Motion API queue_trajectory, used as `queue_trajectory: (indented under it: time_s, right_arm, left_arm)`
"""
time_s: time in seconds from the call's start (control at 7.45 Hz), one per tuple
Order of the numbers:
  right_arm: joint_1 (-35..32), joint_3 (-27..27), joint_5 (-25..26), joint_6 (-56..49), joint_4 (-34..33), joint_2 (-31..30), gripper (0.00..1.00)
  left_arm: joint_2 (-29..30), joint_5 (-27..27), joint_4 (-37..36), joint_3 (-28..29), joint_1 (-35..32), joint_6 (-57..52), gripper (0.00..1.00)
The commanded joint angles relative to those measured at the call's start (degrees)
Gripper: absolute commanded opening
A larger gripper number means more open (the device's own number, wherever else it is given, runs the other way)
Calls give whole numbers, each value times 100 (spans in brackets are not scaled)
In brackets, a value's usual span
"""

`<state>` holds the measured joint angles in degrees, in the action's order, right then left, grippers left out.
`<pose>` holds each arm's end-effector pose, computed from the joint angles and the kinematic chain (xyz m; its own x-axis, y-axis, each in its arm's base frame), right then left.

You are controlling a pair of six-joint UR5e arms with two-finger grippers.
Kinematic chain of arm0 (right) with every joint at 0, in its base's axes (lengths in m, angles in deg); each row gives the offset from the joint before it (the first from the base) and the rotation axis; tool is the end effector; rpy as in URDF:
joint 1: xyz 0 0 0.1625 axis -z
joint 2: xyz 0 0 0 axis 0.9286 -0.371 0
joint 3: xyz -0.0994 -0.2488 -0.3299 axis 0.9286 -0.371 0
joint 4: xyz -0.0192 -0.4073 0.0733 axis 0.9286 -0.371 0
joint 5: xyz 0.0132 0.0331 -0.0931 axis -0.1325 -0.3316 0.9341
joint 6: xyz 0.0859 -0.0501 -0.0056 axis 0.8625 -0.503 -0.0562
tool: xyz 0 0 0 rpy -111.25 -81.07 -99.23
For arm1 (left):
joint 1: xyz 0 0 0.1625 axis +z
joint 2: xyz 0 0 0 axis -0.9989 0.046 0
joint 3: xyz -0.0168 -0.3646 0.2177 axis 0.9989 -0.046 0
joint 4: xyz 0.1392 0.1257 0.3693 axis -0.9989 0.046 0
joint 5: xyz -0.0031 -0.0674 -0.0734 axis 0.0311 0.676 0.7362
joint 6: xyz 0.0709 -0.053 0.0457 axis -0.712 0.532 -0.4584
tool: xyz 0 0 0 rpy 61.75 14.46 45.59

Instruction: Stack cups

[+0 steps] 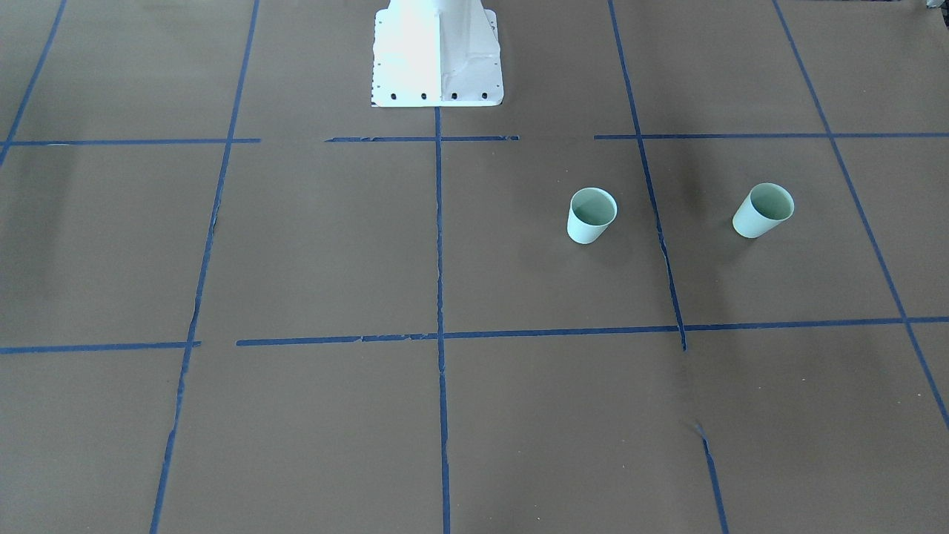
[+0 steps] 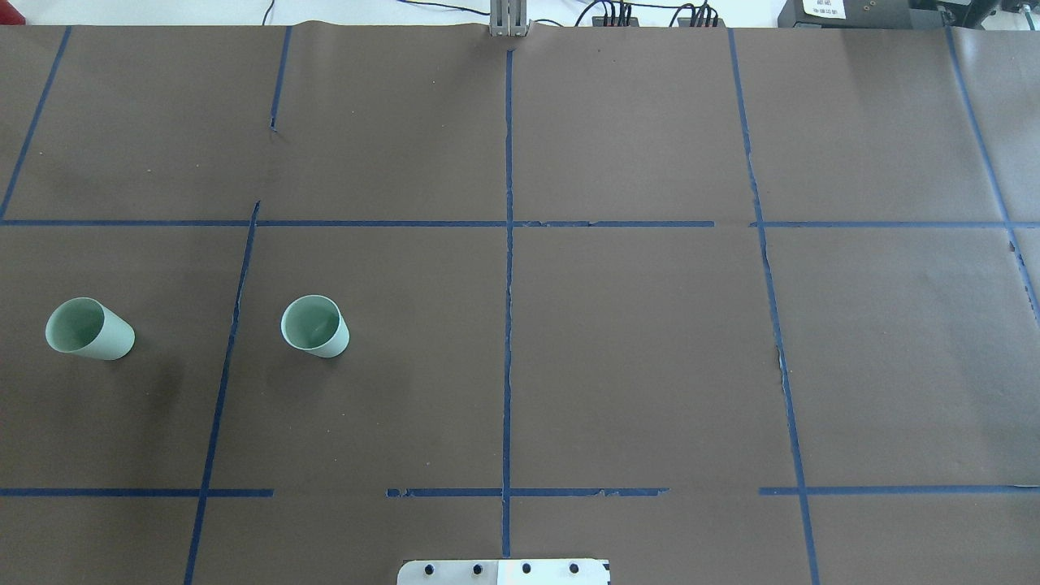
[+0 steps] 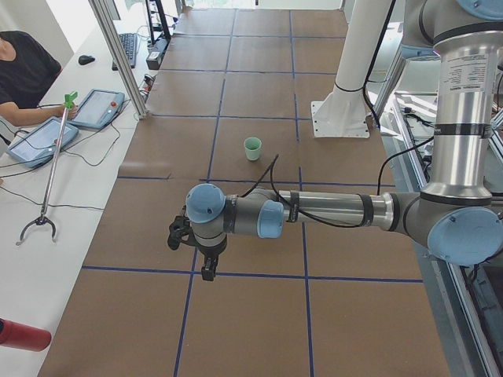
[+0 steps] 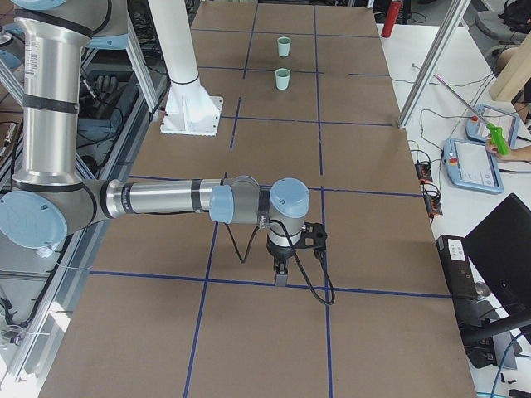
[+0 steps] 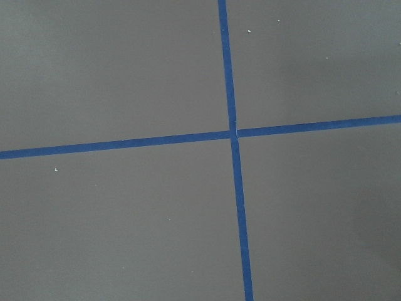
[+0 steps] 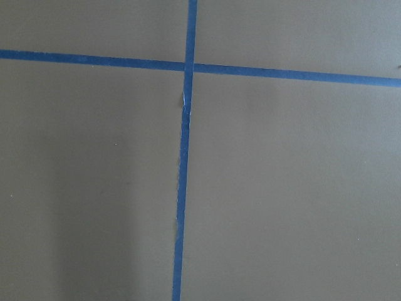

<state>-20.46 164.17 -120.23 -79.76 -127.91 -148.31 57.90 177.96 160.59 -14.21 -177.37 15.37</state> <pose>0.0602 -0.4357 0.6281 0.7726 -0.0421 0.6335 0.0514 0.9987 0.0037 -0.0625 -0.4882 0.6358 0.7025 0.1067 -0.7036 -0.0290 0.9922 0.1216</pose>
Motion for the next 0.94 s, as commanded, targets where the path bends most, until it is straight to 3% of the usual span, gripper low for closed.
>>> queue_trajectory:
  time_s: [0.0, 0.4, 0.8]
  right_arm:
    - [0, 0, 0, 0, -1, 0, 100]
    - [0, 0, 0, 0, -1, 0, 100]
    - [0, 9, 0, 0, 7, 0, 100]
  left_arm:
    - [-21, 28, -9, -90, 1, -8, 100]
    - [110, 37, -9, -178, 18, 9, 100]
    - [85, 37, -1, -871, 27, 690, 100]
